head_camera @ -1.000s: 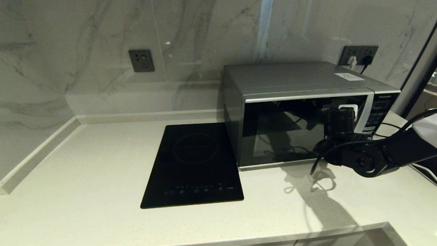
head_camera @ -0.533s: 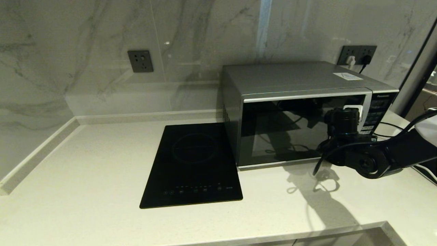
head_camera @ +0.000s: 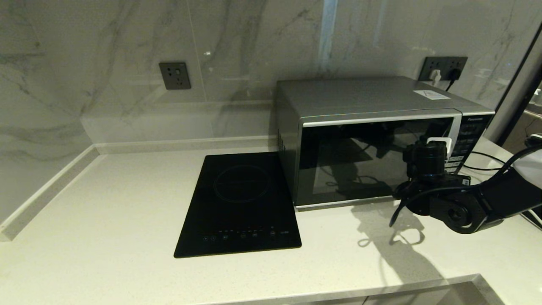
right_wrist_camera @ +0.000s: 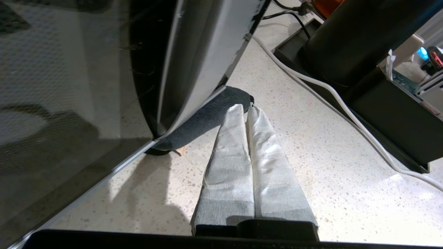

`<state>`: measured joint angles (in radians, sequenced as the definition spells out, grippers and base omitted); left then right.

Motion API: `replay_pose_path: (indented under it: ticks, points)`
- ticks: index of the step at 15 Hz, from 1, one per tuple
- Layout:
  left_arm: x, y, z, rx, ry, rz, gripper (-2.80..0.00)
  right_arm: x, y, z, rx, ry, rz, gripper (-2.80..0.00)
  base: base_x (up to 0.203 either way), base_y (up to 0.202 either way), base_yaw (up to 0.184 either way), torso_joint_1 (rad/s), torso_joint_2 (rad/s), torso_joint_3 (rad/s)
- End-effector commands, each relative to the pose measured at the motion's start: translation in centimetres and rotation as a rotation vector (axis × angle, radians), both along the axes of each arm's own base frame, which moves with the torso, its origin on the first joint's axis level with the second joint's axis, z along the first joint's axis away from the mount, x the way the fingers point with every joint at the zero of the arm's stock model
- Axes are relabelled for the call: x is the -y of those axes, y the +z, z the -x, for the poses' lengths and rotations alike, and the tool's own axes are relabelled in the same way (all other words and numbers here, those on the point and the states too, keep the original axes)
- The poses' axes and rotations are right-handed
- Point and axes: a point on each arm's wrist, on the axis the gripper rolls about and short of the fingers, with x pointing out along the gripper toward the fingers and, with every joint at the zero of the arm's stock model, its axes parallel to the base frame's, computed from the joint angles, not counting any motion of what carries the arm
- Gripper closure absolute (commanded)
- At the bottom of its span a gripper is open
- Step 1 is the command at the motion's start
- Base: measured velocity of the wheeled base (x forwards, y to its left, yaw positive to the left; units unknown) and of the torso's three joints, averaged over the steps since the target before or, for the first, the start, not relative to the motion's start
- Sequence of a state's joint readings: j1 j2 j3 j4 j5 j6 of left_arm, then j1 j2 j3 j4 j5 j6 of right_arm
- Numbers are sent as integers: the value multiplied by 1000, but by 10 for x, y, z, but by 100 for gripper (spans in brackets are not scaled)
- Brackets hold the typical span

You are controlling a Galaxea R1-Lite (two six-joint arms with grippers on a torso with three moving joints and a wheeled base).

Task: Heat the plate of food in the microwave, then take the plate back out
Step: Open the microwave oven

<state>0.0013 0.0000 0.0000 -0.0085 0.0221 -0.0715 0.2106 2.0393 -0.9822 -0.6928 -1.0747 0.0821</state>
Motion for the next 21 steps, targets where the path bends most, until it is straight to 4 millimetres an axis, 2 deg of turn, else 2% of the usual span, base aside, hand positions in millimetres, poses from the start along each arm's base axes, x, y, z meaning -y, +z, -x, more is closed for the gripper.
replay_pose_path:
  ticks: [1,3,4,10,12,14,16,21]
  points:
    - [0,0,0,-1,1,1,0,-2,12,5,35,5,-7,0,0,0,0,0,0,0]
    - [0,0,0,-1,1,1,0,-2,26,14,58,19,-11,0,0,0,0,0,0,0]
    - [0,0,0,-1,1,1,0,-2,34,21,63,35,-10,-280,0,0,0,0,0,0]
    - [0,0,0,-1,1,1,0,9,64,73,6,108,-4,-280,0,0,0,0,0,0]
    - [0,0,0,-1,1,1,0,12,69,93,-76,188,-24,-280,0,0,0,0,0,0]
    - [0,0,0,-1,1,1,0,13,73,103,-144,266,-67,-280,0,0,0,0,0,0]
    - [0,0,0,-1,1,1,0,12,77,98,-144,268,-105,-280,0,0,0,0,0,0]
    - [0,0,0,-1,1,1,0,4,74,55,-67,141,-135,-280,0,0,0,0,0,0]
